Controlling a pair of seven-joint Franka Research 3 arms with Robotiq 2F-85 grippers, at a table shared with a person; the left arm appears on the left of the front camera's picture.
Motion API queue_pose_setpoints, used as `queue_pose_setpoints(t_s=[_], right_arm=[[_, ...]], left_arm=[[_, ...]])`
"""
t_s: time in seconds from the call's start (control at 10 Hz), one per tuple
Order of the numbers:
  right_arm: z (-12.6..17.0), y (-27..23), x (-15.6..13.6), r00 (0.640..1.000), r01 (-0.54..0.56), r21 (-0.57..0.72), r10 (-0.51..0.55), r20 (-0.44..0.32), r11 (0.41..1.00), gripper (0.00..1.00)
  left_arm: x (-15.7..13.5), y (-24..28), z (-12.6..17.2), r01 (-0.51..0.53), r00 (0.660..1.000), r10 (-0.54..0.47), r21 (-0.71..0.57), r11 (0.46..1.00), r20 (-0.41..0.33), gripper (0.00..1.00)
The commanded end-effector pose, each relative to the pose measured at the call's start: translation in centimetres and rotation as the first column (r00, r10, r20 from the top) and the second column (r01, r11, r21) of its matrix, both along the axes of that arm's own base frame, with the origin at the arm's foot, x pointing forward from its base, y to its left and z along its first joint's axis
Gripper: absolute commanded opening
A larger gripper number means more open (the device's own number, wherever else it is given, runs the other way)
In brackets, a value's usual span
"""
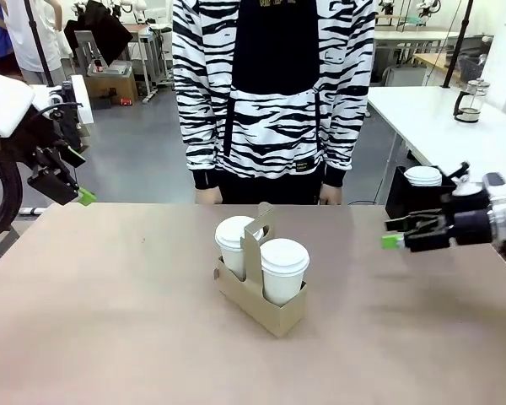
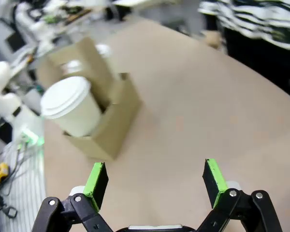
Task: Pour a drink into a cup and package it in a carrier.
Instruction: Insert the held 600 ml Paper Cup into the Cup Carrier.
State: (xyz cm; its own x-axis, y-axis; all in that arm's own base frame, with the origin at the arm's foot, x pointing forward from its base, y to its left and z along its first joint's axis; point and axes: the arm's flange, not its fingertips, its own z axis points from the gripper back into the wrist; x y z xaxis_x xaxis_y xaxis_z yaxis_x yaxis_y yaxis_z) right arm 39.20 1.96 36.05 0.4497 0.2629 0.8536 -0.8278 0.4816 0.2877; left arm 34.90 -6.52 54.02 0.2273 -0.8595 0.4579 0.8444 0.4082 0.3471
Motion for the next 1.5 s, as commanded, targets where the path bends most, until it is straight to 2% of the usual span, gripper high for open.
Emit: queue_pose_setpoints(t_s=[0.0,0.2,0.4,0.5,1.4], right_arm=[[1.2,0.5,-12.0,0.99,0.086,-0.134,-0.1,-0.1,0.987,1.0],[1.8,0.1,-13.7,0.98,0.123,-0.197,-0.15,-0.131,0.973,1.0],[2.5,1.1,-14.6,0.977,0.152,-0.241,-0.182,-0.111,0.959,1.0],[4.4,-1.8,-0.5,0.983,0.136,-0.198,-0.158,-0.097,0.971,1.0],[4.4,-1.8,-0.5,0.983,0.136,-0.198,-0.158,-0.097,0.971,1.0]], left_arm=[[-0.1,0.1,0.0,-0.001,1.0,0.001,-0.008,1.0,-0.005,1.0],[-0.1,0.1,0.0,-0.001,1.0,0.001,-0.008,1.0,-0.005,1.0],[-0.1,0.1,0.0,-0.001,1.0,0.001,-0.008,1.0,-0.005,1.0],[-0.1,0.1,0.0,-0.001,1.0,0.001,-0.008,1.0,-0.005,1.0],[-0.1,0.1,0.0,-0.001,1.0,0.001,-0.008,1.0,-0.005,1.0]])
